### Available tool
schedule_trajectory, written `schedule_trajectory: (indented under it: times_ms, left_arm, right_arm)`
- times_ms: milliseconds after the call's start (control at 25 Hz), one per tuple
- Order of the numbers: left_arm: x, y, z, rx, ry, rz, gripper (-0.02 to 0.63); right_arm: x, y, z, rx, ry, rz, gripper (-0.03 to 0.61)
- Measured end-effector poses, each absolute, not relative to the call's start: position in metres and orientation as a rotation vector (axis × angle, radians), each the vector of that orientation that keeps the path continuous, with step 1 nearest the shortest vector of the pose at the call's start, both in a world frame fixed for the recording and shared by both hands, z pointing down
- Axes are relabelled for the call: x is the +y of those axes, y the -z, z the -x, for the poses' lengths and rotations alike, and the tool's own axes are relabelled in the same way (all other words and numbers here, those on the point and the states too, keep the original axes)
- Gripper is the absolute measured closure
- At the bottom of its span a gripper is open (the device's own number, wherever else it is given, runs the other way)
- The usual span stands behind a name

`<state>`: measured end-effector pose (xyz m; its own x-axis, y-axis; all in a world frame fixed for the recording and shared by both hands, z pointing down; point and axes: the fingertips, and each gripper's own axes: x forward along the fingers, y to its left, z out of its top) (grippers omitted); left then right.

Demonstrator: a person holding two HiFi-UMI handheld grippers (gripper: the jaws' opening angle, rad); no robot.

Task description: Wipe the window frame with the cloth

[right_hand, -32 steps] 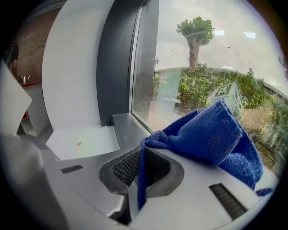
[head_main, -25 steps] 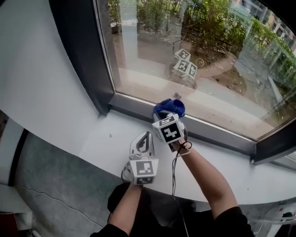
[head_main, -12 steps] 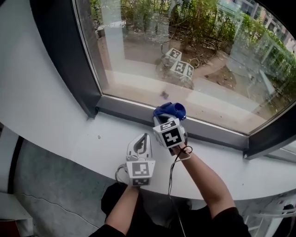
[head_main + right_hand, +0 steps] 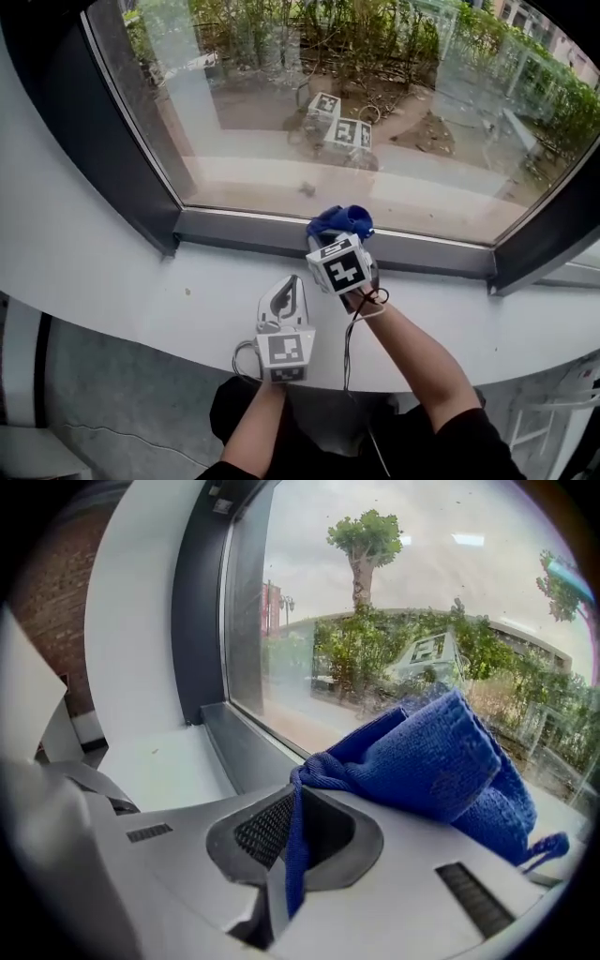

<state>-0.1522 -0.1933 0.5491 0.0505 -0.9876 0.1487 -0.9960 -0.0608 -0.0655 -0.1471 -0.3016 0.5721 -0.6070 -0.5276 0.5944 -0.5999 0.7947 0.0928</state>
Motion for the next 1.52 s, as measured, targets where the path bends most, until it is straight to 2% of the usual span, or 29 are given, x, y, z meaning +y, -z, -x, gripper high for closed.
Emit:
schedule_trajectory:
  times_ms: [1520]
  left_arm:
    - [-0.214, -0.553, 0.043, -1.889, -0.194, -2.392, 0.609]
  right_arm:
    - [-0.317, -0.572, 0.011, -2.295, -0.096, -1.04, 0.56]
